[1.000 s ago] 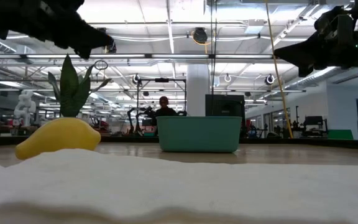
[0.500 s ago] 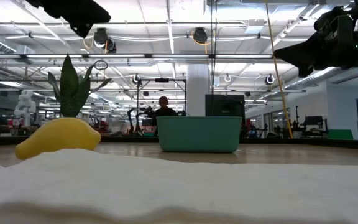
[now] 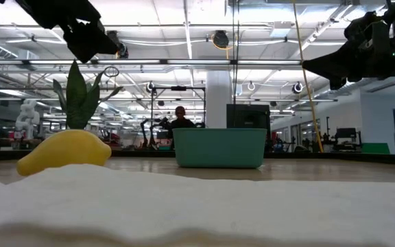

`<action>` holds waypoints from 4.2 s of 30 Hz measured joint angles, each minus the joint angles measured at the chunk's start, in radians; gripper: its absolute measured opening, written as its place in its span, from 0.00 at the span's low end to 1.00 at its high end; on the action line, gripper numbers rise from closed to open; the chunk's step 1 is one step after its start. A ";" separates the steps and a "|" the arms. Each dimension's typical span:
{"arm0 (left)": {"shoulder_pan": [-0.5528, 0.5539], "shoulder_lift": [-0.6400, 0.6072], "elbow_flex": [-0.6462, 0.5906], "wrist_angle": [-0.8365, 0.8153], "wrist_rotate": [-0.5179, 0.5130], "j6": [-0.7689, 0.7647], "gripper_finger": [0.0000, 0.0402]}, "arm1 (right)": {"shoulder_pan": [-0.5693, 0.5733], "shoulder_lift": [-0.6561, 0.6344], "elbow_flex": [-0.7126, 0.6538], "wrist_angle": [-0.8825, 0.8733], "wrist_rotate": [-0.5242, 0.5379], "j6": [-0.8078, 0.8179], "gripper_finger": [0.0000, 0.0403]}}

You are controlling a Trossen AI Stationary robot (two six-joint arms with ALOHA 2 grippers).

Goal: Pick and placing Produce into tupperware
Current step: Put the yellow lemon into the green bin

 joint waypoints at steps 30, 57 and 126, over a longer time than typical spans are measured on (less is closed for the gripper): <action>-0.090 0.489 0.421 -0.344 0.246 -0.469 0.73 | 0.001 0.005 0.000 -0.031 -0.058 0.020 0.00; -0.036 0.536 0.486 -0.544 0.187 -0.483 0.73 | 0.001 0.019 0.000 -0.057 -0.080 0.038 0.00; -0.021 0.745 0.487 -0.417 0.282 -0.490 0.88 | 0.001 0.026 0.000 -0.075 -0.080 0.046 0.00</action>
